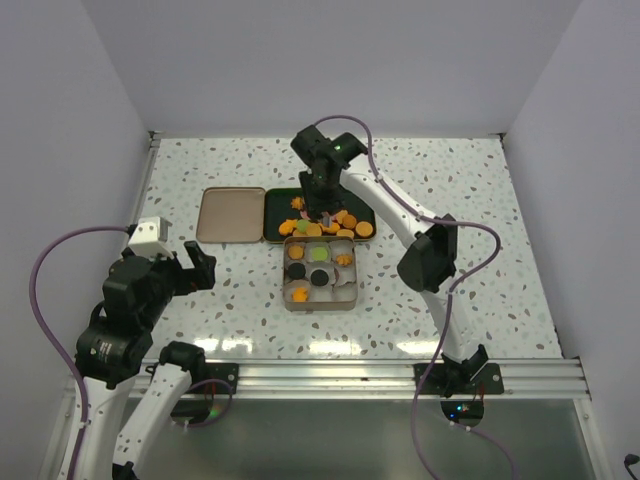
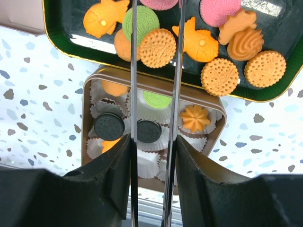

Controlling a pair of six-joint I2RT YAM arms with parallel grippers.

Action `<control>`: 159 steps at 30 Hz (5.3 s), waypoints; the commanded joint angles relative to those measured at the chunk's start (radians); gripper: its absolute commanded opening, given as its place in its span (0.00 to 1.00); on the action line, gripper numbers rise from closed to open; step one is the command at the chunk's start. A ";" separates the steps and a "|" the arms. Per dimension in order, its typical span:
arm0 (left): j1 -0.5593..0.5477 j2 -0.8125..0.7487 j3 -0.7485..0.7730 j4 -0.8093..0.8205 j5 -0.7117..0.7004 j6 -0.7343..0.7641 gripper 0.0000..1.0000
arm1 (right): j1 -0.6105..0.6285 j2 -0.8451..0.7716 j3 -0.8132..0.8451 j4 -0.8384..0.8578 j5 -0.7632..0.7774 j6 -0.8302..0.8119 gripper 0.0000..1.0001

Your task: Pack the cookies

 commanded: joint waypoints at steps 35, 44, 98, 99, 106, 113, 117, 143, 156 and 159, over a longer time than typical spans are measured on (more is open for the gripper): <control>-0.007 0.003 0.000 0.047 0.013 0.023 0.99 | -0.008 -0.710 -0.487 -0.027 -0.003 0.117 0.41; -0.007 0.002 0.002 0.047 0.011 0.025 0.99 | -0.001 -0.881 -0.794 0.057 -0.083 0.139 0.41; -0.007 -0.017 0.000 0.043 0.001 0.020 0.99 | 0.077 -0.797 -0.787 0.054 0.009 0.108 0.47; -0.007 -0.018 0.000 0.043 0.001 0.020 0.99 | 0.075 -0.784 -0.764 0.036 0.014 0.102 0.48; -0.007 -0.023 0.002 0.043 -0.001 0.019 0.99 | 0.074 -0.669 -0.566 -0.001 0.090 0.056 0.49; -0.007 -0.020 0.002 0.043 -0.004 0.019 0.99 | 0.037 -0.518 -0.457 -0.003 0.155 0.024 0.49; -0.007 -0.020 0.000 0.043 -0.002 0.019 0.99 | 0.005 -0.426 -0.377 0.003 0.152 0.009 0.49; -0.007 0.011 0.000 0.047 0.004 0.022 0.99 | -0.084 -0.178 -0.279 0.022 0.089 -0.030 0.49; -0.007 0.005 0.000 0.046 0.004 0.023 0.99 | -0.084 -0.174 -0.282 0.042 0.072 -0.022 0.41; -0.007 -0.001 0.000 0.046 0.004 0.023 0.99 | -0.087 -0.174 -0.251 0.027 0.072 -0.024 0.40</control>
